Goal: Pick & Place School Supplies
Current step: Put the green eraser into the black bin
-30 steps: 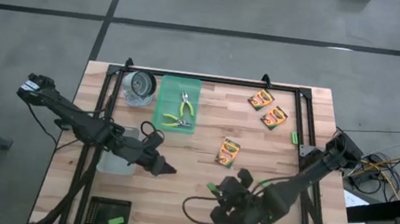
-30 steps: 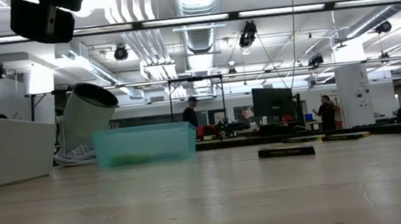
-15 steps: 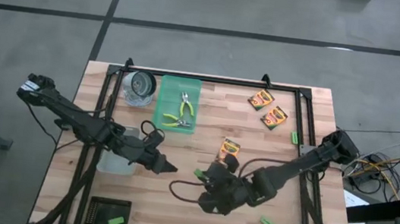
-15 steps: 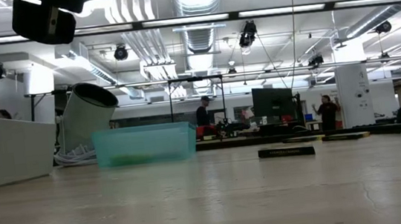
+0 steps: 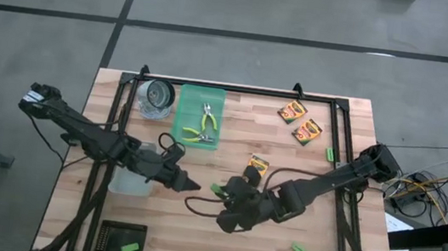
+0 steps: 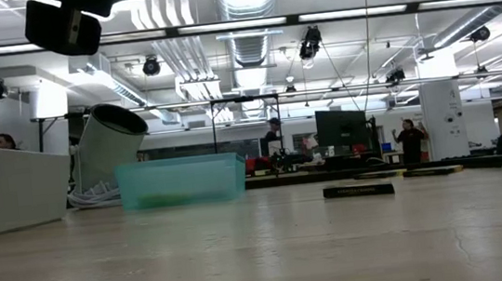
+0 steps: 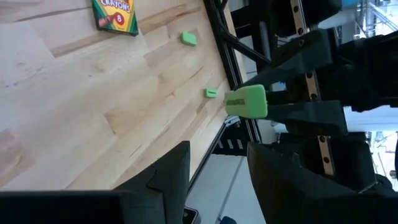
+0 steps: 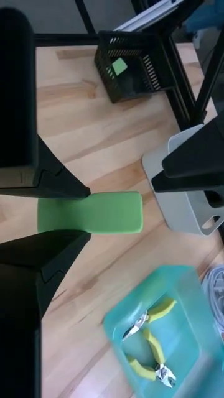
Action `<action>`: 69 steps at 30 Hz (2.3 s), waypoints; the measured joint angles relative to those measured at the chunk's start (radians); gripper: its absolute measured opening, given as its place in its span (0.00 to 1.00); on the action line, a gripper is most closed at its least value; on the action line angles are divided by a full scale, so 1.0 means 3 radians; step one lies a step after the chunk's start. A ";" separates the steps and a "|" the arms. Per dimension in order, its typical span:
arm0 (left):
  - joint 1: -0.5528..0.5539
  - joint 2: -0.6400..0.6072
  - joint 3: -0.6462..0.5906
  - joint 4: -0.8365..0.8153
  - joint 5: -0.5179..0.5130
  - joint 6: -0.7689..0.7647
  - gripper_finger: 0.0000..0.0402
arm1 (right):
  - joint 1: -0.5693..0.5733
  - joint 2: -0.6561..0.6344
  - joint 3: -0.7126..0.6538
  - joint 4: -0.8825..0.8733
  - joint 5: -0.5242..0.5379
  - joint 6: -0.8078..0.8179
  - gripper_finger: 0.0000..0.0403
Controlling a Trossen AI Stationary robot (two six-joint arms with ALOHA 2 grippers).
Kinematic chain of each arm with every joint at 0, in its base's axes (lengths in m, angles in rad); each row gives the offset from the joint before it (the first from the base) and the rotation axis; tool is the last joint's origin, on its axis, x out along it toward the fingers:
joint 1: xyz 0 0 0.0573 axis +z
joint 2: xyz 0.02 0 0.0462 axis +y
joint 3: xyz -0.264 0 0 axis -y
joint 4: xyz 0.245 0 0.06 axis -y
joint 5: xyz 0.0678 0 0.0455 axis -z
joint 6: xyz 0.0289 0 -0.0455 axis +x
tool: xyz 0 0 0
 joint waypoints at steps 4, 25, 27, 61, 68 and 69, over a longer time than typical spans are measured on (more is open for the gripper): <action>0.0035 0.0000 0.0000 0.0000 0.0000 0.0003 0.41 | -0.0037 0.0020 0.0000 0.0012 -0.0011 -0.0005 0.17; 0.0108 0.0000 0.0001 0.0028 -0.0012 0.0055 0.41 | -0.0224 0.0253 0.0023 0.0651 -0.0174 -0.0577 0.17; 0.0125 0.0015 0.0001 0.0028 -0.0014 0.0055 0.41 | -0.0239 0.0253 0.0023 0.0742 -0.0181 -0.0675 0.17; 0.0150 0.0095 0.0004 0.0141 0.0004 0.0119 0.33 | -0.0316 0.0254 0.0018 0.0721 -0.0359 -0.0798 0.17; 0.0149 0.0095 -0.0001 0.0151 0.0016 0.0148 0.25 | -0.0324 0.0254 0.0018 0.0721 -0.0349 -0.0811 0.17; 0.0149 0.0095 -0.0001 0.0147 0.0017 0.0151 0.24 | -0.0324 0.0254 0.0018 0.0720 -0.0349 -0.0812 0.17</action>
